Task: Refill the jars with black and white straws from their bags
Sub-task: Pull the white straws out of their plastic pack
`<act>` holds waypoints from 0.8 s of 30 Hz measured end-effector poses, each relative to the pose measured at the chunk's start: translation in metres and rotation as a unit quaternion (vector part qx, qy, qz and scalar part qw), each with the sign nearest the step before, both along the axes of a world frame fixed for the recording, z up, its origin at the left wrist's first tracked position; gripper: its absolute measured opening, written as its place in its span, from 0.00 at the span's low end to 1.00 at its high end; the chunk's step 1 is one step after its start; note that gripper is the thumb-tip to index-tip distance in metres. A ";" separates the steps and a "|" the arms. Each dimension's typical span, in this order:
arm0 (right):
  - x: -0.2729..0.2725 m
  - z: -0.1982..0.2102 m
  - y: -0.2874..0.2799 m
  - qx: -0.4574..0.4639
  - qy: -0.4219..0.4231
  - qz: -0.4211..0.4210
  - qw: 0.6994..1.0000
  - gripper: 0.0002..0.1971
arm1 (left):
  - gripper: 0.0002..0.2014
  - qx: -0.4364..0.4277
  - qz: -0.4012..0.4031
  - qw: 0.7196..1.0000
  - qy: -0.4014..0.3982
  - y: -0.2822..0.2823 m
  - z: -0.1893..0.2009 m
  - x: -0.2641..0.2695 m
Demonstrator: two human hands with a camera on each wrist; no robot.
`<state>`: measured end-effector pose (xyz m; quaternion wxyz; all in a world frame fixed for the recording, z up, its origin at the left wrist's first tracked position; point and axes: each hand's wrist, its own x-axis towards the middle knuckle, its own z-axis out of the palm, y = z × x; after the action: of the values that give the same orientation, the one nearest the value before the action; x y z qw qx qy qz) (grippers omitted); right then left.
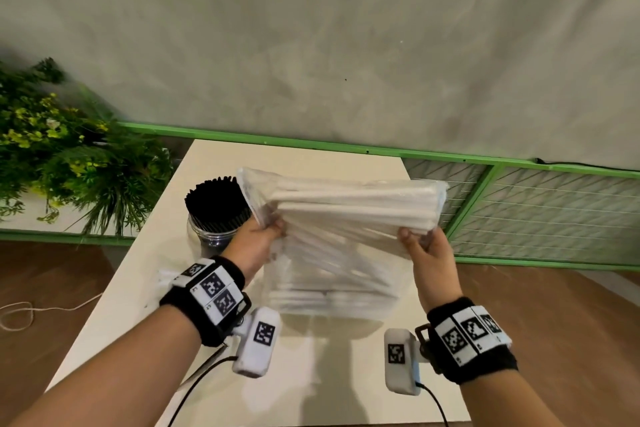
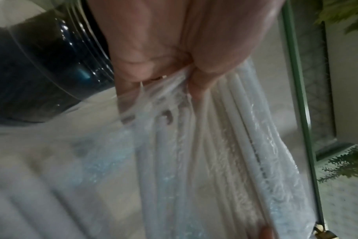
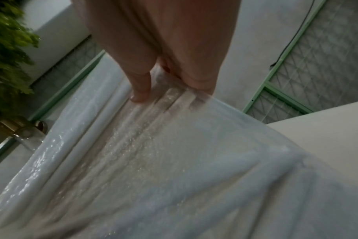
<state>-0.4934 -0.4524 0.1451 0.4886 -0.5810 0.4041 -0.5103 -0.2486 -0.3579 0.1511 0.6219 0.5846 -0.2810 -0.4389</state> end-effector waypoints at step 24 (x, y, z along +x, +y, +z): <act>0.004 0.012 0.004 0.036 -0.120 0.010 0.992 0.27 | 0.22 0.030 -0.121 0.981 -0.148 0.010 0.022 0.000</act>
<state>-0.4897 -0.4484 0.1571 0.5590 -0.5019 0.3549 -0.5565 -0.2486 -0.3481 0.1728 0.4978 0.6229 -0.4255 -0.4279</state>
